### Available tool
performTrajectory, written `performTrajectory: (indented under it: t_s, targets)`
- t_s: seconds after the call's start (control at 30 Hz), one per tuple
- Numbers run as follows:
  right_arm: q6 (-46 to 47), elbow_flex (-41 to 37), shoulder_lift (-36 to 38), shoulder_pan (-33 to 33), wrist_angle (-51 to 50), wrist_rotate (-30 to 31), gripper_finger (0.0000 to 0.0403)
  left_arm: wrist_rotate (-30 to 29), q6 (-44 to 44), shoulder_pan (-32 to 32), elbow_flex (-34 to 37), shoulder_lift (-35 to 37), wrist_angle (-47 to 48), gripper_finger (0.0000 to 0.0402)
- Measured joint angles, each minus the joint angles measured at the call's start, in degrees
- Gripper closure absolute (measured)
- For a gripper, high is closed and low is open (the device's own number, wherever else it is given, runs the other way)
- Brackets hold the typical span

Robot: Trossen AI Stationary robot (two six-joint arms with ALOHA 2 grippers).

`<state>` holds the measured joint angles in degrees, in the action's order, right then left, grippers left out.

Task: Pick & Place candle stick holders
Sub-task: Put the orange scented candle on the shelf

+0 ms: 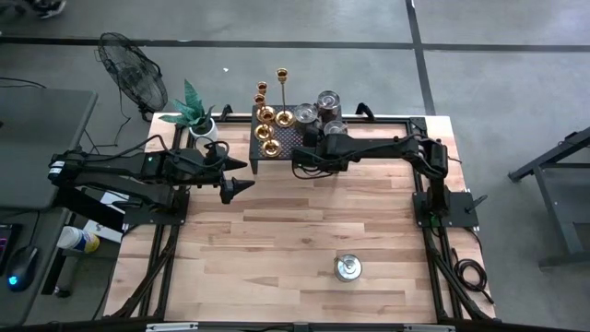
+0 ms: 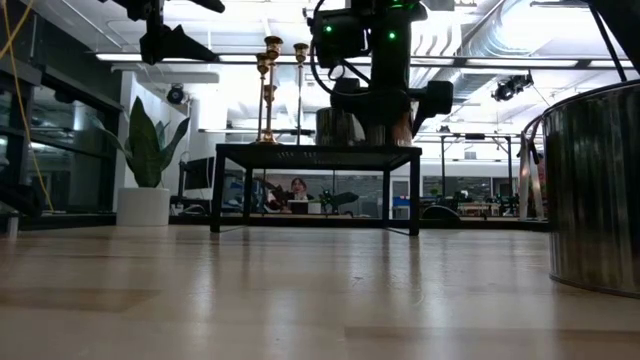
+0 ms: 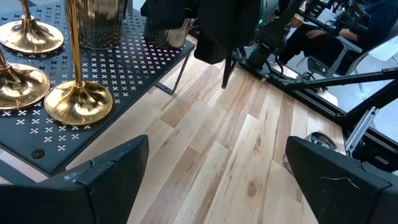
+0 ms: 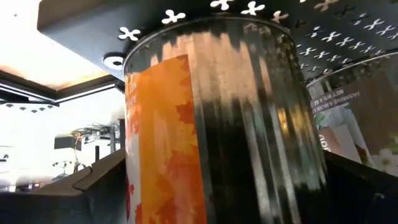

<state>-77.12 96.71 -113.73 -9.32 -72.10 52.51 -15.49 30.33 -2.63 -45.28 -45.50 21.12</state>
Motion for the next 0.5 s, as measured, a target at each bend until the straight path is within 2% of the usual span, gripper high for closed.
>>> performTrajectory:
  t_s: [0.23, 0.5]
  targets:
    - [-0.22, 0.00, -0.02, 0.00, 0.67, -0.59, 0.0029, 0.01, 0.00, 0.01, 0.00, -0.01, 0.02, 0.0027]
    - [-6.16, 0.04, 1.36, -0.55, 2.28, -6.91, 0.0029, 0.00, 0.00, 0.00, 0.00, -0.02, 0.04, 0.0027]
